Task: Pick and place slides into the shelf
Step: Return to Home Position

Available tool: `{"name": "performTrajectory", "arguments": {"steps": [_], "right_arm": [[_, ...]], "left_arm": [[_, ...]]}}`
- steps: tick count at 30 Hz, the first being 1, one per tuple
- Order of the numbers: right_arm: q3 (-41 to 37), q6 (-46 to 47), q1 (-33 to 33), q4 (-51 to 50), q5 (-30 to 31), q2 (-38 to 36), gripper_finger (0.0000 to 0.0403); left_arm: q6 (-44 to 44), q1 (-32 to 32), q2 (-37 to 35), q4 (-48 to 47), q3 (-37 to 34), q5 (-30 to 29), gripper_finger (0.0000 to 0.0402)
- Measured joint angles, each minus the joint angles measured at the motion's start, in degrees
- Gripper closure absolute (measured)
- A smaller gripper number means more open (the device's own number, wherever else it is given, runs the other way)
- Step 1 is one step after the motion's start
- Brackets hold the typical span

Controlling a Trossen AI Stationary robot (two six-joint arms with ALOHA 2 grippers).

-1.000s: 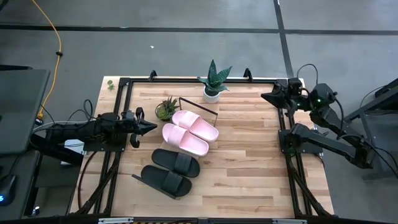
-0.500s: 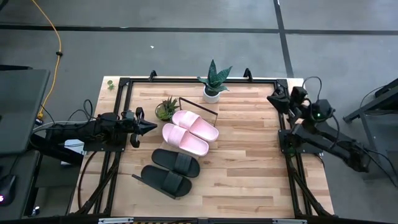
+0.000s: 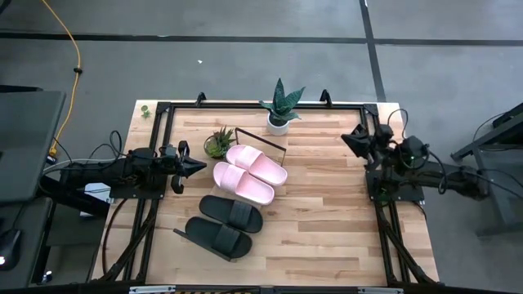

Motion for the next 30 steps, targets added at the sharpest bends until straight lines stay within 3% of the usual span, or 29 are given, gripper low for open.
{"name": "performTrajectory", "arguments": {"steps": [4,10,17,24,30], "right_arm": [[-0.01,-4.07,3.94,-2.49,4.62,-0.01,0.0403],[-3.06,-4.35,6.24,-0.51,4.44,-0.04,0.0403],[-11.13,-1.79,7.5,9.92,7.17,-0.11,0.0403],[-11.13,-3.44,7.48,6.57,5.15,-0.71,0.0403],[-11.14,-0.32,7.46,-5.02,1.46,-8.63,0.0403]], "left_arm": [[0.0,0.0,0.0,0.01,0.02,0.0,0.0401],[0.0,0.0,0.0,0.02,0.02,0.0,0.0401],[0.0,0.0,-0.02,0.02,0.02,0.0,0.0401],[0.0,0.0,-0.02,0.02,0.02,0.0,0.0401],[0.0,0.0,-0.02,0.02,0.02,0.0,0.0401]]}}
